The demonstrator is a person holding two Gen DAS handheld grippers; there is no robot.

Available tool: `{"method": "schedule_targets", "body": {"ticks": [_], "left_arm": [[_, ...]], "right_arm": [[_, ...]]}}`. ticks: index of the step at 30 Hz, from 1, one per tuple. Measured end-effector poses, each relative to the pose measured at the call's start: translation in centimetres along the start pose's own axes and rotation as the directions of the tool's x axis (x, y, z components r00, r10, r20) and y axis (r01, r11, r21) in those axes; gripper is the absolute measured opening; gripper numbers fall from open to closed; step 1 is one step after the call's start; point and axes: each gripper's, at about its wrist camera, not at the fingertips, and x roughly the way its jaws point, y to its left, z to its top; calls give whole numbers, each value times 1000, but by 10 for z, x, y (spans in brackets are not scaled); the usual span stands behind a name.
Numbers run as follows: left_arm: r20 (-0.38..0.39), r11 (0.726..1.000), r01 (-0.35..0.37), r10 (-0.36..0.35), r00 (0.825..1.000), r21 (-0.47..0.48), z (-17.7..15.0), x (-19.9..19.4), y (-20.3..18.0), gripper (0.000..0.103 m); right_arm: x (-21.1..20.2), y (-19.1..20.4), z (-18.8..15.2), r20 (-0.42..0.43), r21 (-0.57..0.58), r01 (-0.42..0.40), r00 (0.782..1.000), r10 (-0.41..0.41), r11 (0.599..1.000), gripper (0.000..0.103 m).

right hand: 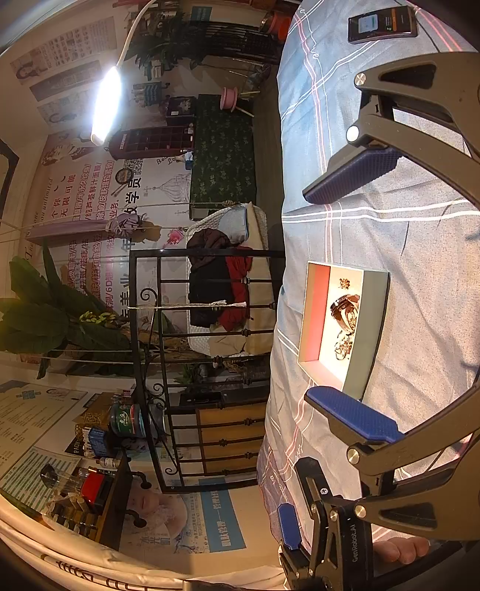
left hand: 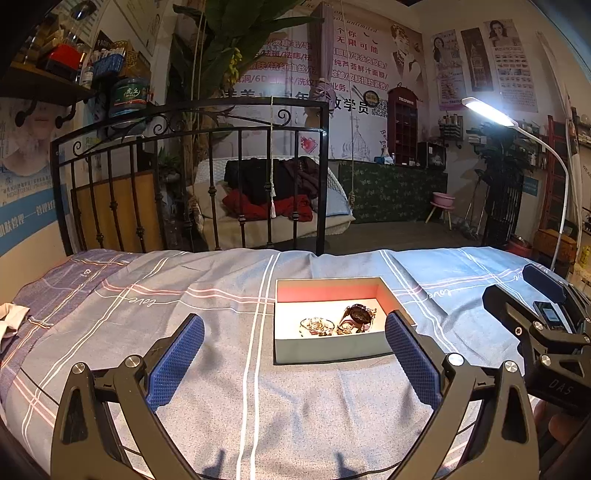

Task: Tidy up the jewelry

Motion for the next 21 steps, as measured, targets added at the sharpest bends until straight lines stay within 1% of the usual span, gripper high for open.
{"method": "schedule_targets", "body": {"ticks": [7,21], "left_arm": [[-5,1000,15,-15,1000,8,0,1,-2,97],[-22,1000,30,-30,999,-10,-4,5,-3,97]], "right_arm": [[-1,1,-1,-4,-1,-3,1000,3,1000,97],[-5,4,-4,-11,-5,-8,1000,8,1000,97]]}}
